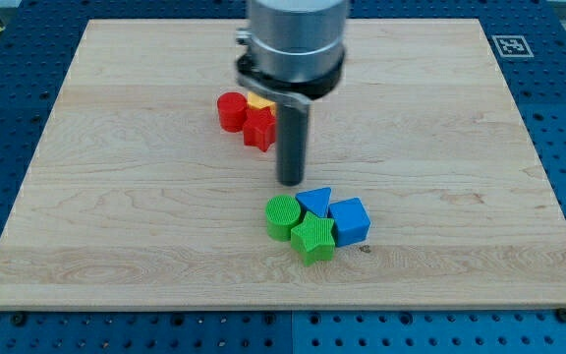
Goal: Separate the group of blocks
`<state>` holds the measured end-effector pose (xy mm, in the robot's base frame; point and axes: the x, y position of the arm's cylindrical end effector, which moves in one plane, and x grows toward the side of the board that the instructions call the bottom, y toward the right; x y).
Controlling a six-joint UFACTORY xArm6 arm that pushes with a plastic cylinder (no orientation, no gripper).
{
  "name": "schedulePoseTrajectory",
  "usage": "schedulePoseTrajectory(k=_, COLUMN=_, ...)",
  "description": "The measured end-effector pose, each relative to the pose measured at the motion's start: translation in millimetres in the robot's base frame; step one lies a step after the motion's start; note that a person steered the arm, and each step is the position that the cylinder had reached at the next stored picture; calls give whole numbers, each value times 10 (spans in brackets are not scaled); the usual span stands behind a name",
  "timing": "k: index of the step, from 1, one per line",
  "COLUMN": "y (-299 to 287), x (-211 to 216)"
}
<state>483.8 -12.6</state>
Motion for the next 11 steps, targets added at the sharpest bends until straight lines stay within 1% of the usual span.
schedulePoseTrajectory(k=1, y=-373, x=111)
schedulePoseTrajectory(k=2, y=-548, x=581)
schedulePoseTrajectory(k=3, y=-550, x=673)
schedulePoseTrajectory(k=4, y=-89, x=733)
schedulePoseTrajectory(k=5, y=148, x=781)
schedulePoseTrajectory(k=6, y=95, x=769)
schedulePoseTrajectory(k=7, y=-154, x=554)
schedulePoseTrajectory(k=8, y=-249, x=494)
schedulePoseTrajectory(k=9, y=-299, x=824)
schedulePoseTrajectory(k=10, y=-139, x=880)
schedulePoseTrajectory(k=11, y=137, x=836)
